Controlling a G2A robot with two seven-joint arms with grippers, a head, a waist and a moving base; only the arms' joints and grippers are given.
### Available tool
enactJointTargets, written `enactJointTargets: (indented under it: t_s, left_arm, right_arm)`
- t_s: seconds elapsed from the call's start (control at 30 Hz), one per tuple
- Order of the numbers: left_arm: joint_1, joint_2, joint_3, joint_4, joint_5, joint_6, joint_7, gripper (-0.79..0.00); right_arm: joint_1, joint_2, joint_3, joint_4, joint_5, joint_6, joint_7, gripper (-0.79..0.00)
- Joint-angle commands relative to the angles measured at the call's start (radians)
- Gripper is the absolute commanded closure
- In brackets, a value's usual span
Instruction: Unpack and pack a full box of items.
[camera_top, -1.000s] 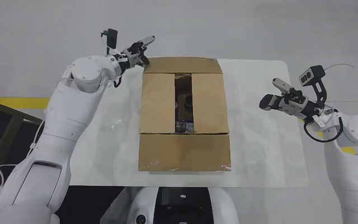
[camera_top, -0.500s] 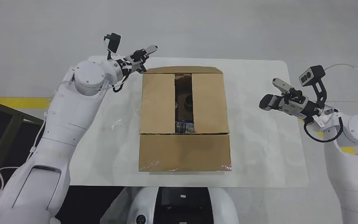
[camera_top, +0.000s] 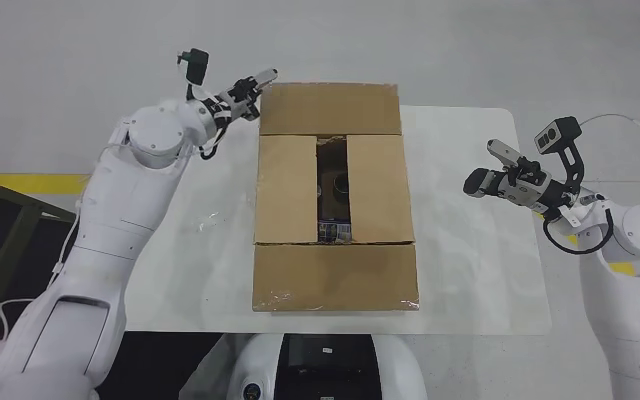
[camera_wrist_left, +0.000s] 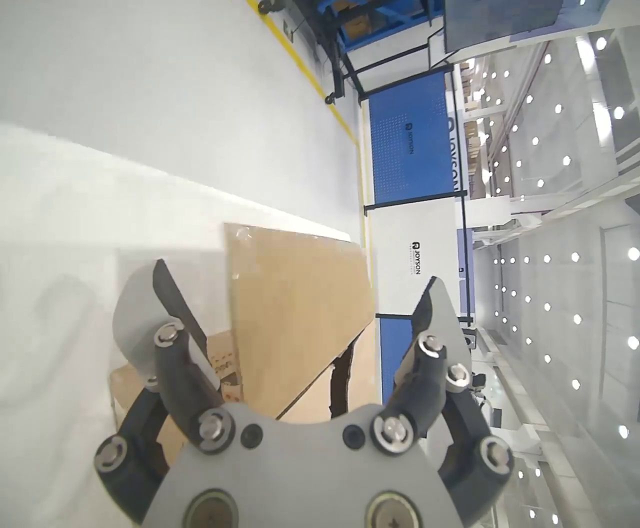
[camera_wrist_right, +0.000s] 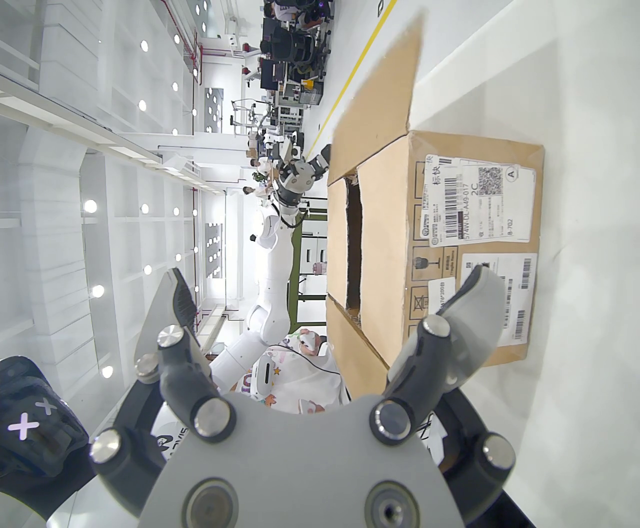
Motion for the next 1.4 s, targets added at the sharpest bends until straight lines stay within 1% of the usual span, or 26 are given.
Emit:
enactJointTargets:
  t_s: [0.0,0.17,0.23,0.3,0.43,0.5,0.73,0.8,0.9,1.03,1.23,1.37]
  left_arm:
    - [0.008,0.002,-0.023,-0.016,-0.015,-0.035,0.024,-0.785]
    - [0.049,0.011,-0.100,-0.083,-0.090,-0.120,0.049,-0.785]
    - [0.071,0.016,-0.139,-0.117,-0.142,-0.140,0.030,-0.785]
    - [0.095,0.024,-0.176,-0.155,-0.175,-0.164,-0.014,-0.785]
    - [0.150,0.041,-0.248,-0.216,-0.248,-0.161,-0.121,-0.785]
    - [0.182,0.048,-0.288,-0.241,-0.288,-0.164,-0.154,-0.785]
    - [0.324,0.073,-0.413,-0.325,-0.410,-0.163,-0.277,-0.785]
    - [0.362,0.079,-0.457,-0.339,-0.437,-0.188,-0.301,-0.785]
    - [0.417,0.087,-0.505,-0.329,-0.444,-0.237,-0.320,-0.785]
    - [0.447,0.099,-0.549,-0.295,-0.408,-0.268,-0.376,-0.785]
    - [0.446,0.118,-0.602,-0.244,-0.403,-0.263,-0.510,-0.785]
    - [0.428,0.133,-0.637,-0.195,-0.374,-0.246,-0.559,-0.785]
  right_arm:
    - [0.000,0.000,0.000,0.000,0.000,0.000,0.000,-0.785]
    - [0.000,0.000,0.000,0.000,0.000,0.000,0.000,-0.785]
    - [0.000,0.000,0.000,0.000,0.000,0.000,0.000,-0.785]
    - [0.000,0.000,0.000,0.000,0.000,0.000,0.000,-0.785]
    - [0.000,0.000,0.000,0.000,0.000,0.000,0.000,-0.785]
    - [0.000,0.000,0.000,0.000,0.000,0.000,0.000,-0.785]
    - [0.000,0.000,0.000,0.000,0.000,0.000,0.000,-0.785]
    - [0.000,0.000,0.000,0.000,0.000,0.000,0.000,-0.785]
    - [0.000,0.000,0.000,0.000,0.000,0.000,0.000,-0.785]
    - [0.000,0.000,0.000,0.000,0.000,0.000,0.000,-0.785]
    - [0.000,0.000,0.000,0.000,0.000,0.000,0.000,-0.785]
    - [0.000,0.000,0.000,0.000,0.000,0.000,0.000,-0.785]
